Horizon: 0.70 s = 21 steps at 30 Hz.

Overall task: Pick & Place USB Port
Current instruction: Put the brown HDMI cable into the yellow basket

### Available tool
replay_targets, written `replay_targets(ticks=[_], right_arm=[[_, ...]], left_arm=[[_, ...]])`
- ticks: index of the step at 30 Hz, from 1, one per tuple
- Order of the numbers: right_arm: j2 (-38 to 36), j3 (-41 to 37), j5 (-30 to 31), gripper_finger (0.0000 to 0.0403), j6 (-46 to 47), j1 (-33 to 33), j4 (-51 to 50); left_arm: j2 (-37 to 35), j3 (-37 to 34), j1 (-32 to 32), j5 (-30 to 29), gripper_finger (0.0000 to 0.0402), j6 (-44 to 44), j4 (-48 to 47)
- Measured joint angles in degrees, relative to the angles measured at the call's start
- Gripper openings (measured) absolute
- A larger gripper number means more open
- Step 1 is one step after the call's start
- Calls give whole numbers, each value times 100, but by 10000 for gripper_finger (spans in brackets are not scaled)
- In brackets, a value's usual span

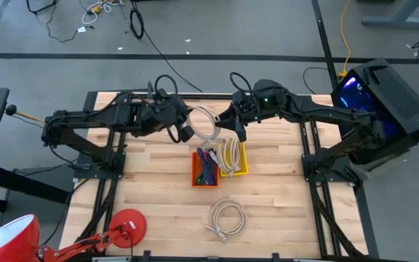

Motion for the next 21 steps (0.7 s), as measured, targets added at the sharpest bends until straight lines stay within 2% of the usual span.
replay_targets(ticks=[3, 6, 7, 13, 21], right_arm=[[0, 0, 24, 92, -110, 46, 0], [-2, 2, 56, 25, -232, 69, -43], [-2, 2, 117, 17, -276, 69, -85], [-2, 2, 548, 10, -421, 67, -295], [-2, 4, 761, 8, -589, -287, -718]], left_arm=[[0, 0, 2, -2, 19, 2, 96], [0, 0, 1, -10, 19, 1, 174], [0, 0, -2, -33, 20, 0, 178], [0, 0, 5, -20, 57, -144, 231], [2, 0, 2, 24, 52, -146, 141]])
